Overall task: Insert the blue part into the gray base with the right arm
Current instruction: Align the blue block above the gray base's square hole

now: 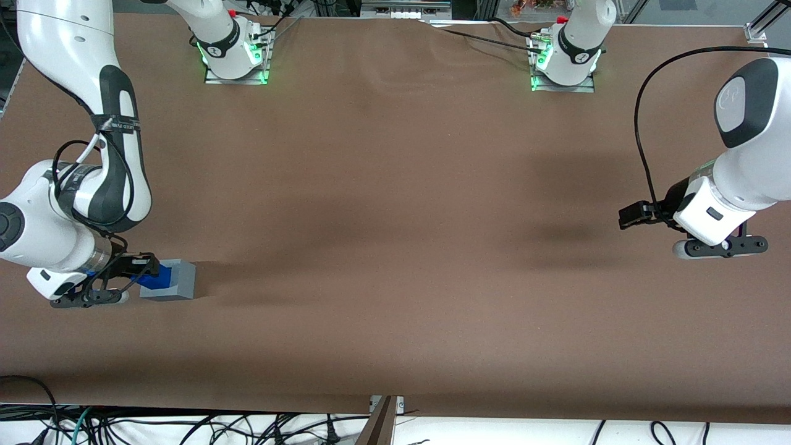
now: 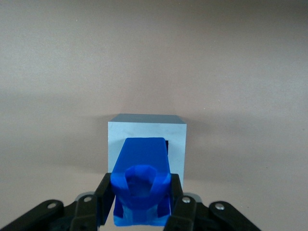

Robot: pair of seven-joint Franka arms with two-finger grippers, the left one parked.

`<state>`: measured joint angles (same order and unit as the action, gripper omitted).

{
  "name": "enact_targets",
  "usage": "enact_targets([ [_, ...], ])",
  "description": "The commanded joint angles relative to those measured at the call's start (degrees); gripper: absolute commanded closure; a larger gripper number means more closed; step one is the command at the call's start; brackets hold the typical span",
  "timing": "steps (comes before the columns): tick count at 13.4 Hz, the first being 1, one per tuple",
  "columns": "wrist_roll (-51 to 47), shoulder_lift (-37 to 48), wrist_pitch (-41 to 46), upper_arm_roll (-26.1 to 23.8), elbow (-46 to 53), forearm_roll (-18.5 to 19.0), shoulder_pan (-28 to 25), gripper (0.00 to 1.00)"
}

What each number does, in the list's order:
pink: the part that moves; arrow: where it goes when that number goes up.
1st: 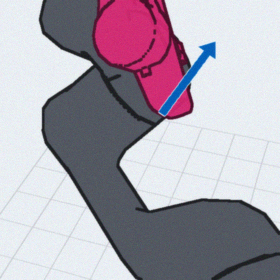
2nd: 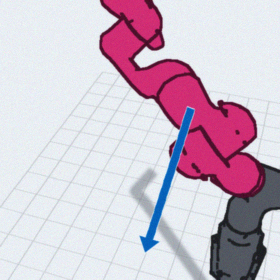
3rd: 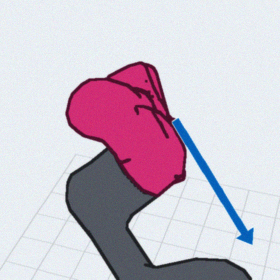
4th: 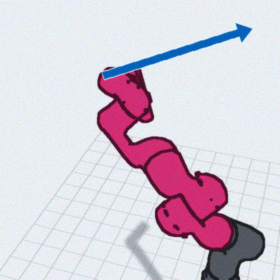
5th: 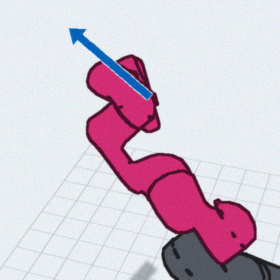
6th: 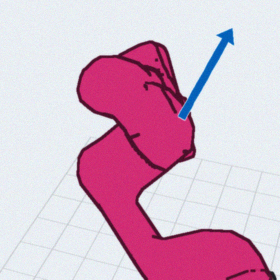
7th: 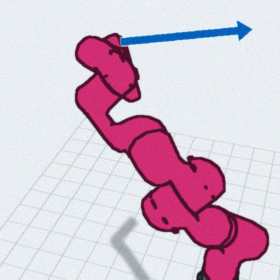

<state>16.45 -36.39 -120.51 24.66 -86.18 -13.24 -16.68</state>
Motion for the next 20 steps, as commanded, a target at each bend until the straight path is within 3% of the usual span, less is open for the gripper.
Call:
enact_targets([
  [1, 1.4, -1.1, 0.1, -0.5, 0.0, -1.3, 0.4, 0.79],
  [9, 1.2, -2.7, -0.2, -0.5, 0.4, -2.6, 0.9, 0.79],
  [12, 1.4, -3.2, -0.2, -0.4, 0.4, -4.9, 0.9, 0.79],
  [20, 1.4, -4.9, 0.4, -0.4, 0.2, -5.0, 1.7, 0.79],
])
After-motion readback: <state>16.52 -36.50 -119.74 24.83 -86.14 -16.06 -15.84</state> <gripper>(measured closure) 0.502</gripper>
